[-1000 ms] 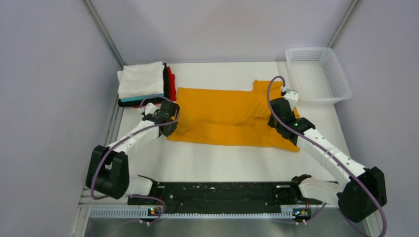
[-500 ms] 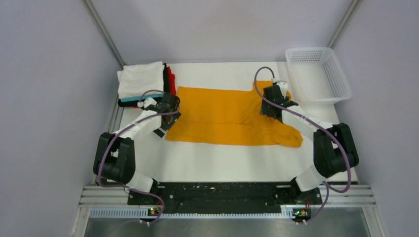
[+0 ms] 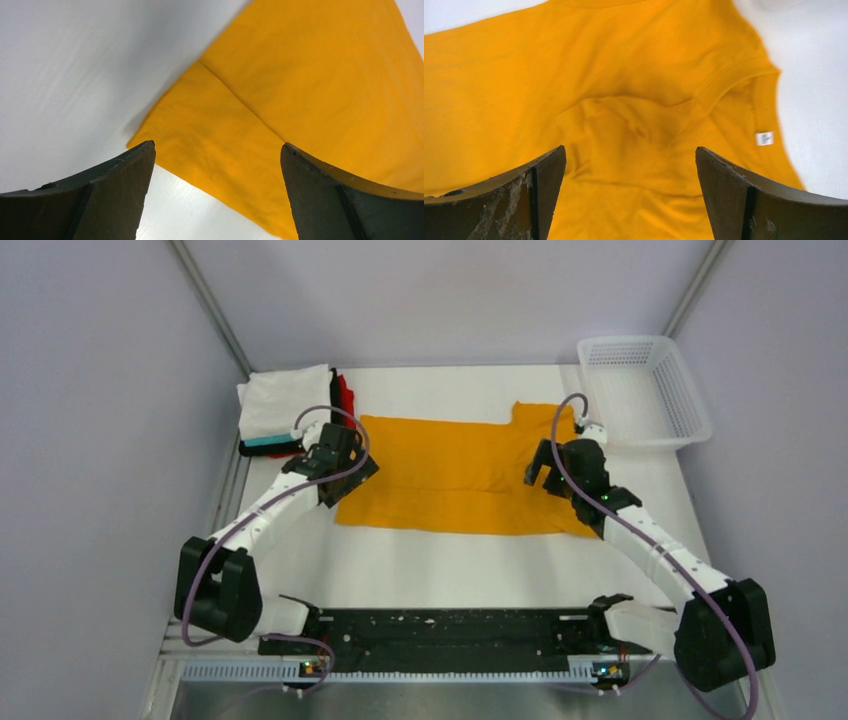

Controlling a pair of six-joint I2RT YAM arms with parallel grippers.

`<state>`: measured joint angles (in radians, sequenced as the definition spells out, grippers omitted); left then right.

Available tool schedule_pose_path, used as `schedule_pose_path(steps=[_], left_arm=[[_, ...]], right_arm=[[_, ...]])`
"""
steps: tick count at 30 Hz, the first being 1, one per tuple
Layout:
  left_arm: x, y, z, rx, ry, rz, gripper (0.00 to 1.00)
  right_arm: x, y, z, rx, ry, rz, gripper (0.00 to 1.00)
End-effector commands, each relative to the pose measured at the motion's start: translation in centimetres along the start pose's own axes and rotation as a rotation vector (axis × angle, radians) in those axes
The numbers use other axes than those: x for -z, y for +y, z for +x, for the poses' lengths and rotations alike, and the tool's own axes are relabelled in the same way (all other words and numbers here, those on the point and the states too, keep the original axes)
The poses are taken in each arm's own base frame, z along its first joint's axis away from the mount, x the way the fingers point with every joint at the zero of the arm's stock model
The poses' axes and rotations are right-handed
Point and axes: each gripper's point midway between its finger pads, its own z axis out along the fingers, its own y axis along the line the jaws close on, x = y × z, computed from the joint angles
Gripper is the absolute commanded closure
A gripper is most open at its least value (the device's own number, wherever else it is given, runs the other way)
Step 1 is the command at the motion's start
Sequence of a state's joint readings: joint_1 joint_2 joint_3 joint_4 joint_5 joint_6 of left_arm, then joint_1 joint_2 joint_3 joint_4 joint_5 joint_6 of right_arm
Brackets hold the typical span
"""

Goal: Fold and stack the t-shirts
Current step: Fold the flattened tshirt in 1/3 of the way

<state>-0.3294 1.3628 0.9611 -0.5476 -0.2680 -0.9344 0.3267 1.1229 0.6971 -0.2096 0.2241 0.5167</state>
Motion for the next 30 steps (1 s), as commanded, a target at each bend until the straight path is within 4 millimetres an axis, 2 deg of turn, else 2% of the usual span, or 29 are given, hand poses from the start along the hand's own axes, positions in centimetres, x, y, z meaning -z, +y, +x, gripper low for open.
schedule_pose_path(steps=[1,5,9,15,17,19,22,27,30], left_arm=[[-1.5,-4.0,4.1,-0.129,0.166,0.213,0.01],[-3.6,-3.2,5.8,-0.141,0.225,0.166,0.01],[-4.8,-2.3,6.1,-0.155,0.226,0.119,0.01],[-5.8,-2.4,5.5,-0.175,0.211,0.081,0.01],[-5.8,-2.6,5.4,-0.178,0.207,0.082,0.01],[-5.6,-2.8,5.1,-0.181,0.200,0.088,0.01],[-5.5,-3.5,4.6,-0.184,0.195,0.106,0.01],[-5.6,-5.1,3.6,-0.188,0.172,0.141,0.01],[-6.4,-5.8,3.5,-0.196,0.168,0.146,0.01]], right_arm=[[0.2,3.2,3.8,-0.030,0.108,-0.238,0.01],[-1.7,2.4,4.5,0.003,0.137,-0.181,0.01],[-5.5,1.1,2.7,0.048,0.086,-0.041,0.01],[-11.2,0.0,-4.4,0.090,-0.072,0.135,0.01],[-12.1,-0.2,-6.0,0.097,-0.094,0.172,0.01],[-11.8,0.4,-6.3,0.087,-0.085,0.146,0.01],[-10.6,1.3,-4.8,0.064,-0.064,0.058,0.01],[-7.1,3.2,-0.1,0.080,0.028,-0.042,0.01],[-6.1,4.2,3.0,0.120,0.077,-0.097,0.01]])
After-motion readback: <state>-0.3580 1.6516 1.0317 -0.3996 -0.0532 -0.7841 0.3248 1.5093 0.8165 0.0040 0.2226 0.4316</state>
